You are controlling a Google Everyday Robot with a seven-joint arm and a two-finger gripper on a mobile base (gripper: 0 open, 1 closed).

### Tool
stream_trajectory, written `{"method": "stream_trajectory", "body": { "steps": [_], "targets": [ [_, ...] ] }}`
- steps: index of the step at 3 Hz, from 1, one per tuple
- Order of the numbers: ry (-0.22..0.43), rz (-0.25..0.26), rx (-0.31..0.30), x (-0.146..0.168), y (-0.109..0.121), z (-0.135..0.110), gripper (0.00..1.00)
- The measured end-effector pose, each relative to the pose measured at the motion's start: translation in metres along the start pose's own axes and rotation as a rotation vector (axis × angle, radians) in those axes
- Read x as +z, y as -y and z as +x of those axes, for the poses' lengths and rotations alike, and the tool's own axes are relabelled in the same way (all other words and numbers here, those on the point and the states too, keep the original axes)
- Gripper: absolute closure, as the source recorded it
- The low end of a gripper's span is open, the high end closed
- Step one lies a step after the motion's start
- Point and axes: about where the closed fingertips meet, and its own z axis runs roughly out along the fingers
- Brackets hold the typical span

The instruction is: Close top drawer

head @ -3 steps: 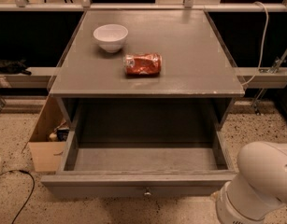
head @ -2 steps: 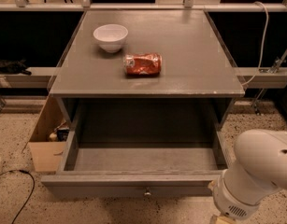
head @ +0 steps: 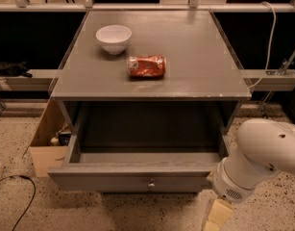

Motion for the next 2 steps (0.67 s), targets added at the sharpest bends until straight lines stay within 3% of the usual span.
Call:
{"method": "stream_trajectory", "body": {
  "steps": [1,2],
  "targets": [
    [0.024,0.054,0.002,-0.012,0.029,-0.012,0.00],
    [0.043,0.097,0.001,-0.029,0.041,-0.016,0.00]
  ]
}}
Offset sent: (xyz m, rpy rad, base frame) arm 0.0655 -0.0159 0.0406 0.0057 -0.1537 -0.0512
